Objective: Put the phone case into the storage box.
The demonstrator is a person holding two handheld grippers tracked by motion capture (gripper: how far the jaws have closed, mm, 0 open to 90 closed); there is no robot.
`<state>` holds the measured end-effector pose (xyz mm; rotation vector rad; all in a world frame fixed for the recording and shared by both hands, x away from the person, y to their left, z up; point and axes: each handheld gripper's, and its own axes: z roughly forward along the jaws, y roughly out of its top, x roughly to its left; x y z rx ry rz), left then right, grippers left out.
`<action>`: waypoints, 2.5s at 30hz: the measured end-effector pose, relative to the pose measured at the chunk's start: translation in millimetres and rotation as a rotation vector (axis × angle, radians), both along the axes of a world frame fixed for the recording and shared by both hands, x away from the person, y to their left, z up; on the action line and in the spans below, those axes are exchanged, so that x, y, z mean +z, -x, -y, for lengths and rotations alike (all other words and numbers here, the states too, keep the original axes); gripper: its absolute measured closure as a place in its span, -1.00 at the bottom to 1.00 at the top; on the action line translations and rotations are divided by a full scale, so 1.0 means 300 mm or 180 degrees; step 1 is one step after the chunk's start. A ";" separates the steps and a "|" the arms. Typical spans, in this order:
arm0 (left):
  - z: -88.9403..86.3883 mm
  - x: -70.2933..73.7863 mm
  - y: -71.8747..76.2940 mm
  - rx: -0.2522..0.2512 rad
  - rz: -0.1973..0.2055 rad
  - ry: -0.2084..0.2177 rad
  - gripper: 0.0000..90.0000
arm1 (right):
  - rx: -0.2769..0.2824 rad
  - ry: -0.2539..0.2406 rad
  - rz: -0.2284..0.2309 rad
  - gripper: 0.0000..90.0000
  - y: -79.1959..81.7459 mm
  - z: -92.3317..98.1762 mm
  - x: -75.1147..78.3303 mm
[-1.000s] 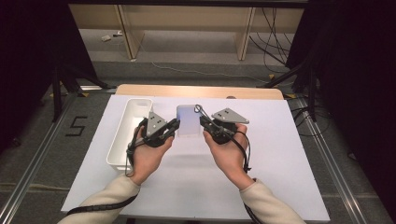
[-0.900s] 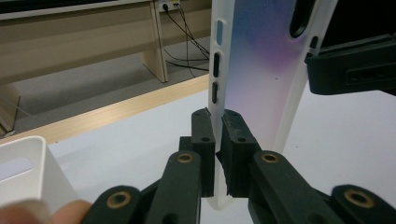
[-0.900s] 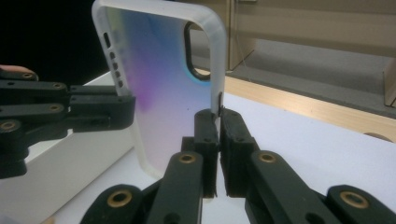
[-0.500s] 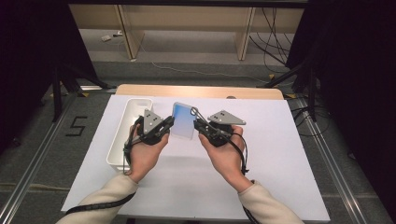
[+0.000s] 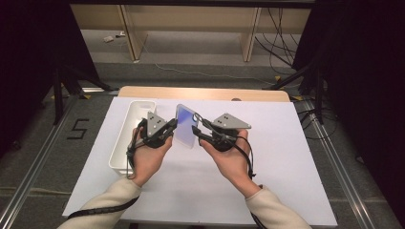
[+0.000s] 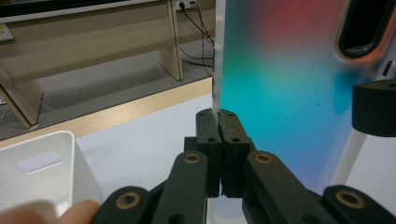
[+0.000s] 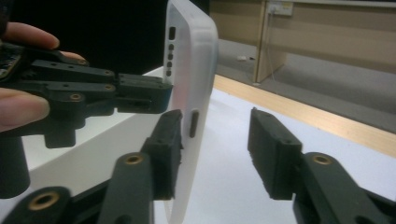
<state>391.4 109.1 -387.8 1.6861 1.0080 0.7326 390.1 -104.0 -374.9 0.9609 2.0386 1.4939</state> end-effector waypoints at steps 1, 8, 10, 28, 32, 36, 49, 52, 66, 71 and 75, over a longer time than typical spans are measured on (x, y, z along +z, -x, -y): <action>0.000 0.000 0.000 -0.0002 0.0000 0.0003 0.97 | 0.0028 0.0026 0.0110 0.11 -0.004 0.004 0.000; -0.005 -0.001 -0.003 0.0021 -0.0001 0.0003 0.97 | 0.0174 0.0023 0.0220 -0.19 0.003 0.009 0.002; -0.005 0.000 -0.002 0.0034 0.0003 0.0010 0.97 | 0.0226 0.0040 0.0247 -0.29 0.004 0.006 0.000; -0.027 0.013 -0.006 0.0082 -0.0007 0.0077 0.97 | 0.0371 -0.0048 0.0289 -0.55 0.022 0.042 -0.003; -0.036 0.016 -0.009 0.0080 -0.0024 0.0125 0.97 | 0.0387 -0.0066 0.0314 -0.59 0.026 0.057 -0.007; -0.042 0.016 -0.009 0.0094 -0.0036 0.0148 0.97 | 0.0394 -0.0055 0.0297 -0.59 0.033 0.076 -0.006; -0.057 0.022 -0.012 0.0141 -0.0031 0.0173 0.97 | 0.0302 -0.0061 0.0359 -0.59 0.042 0.138 -0.013; -0.063 0.026 -0.012 0.0153 -0.0023 0.0180 0.97 | 0.0285 -0.0075 0.0396 -0.59 0.041 0.155 -0.012; -0.092 0.040 -0.016 0.0251 0.0011 0.0201 0.97 | 0.0098 -0.0036 0.0412 -0.59 0.045 0.220 -0.025; -0.105 0.044 -0.019 0.0280 0.0014 0.0202 0.97 | 0.0078 -0.0045 0.0407 -0.59 0.046 0.234 -0.031; -0.113 0.048 -0.020 0.0310 0.0020 0.0211 0.97 | 0.0062 -0.0037 0.0397 -0.59 0.049 0.249 -0.037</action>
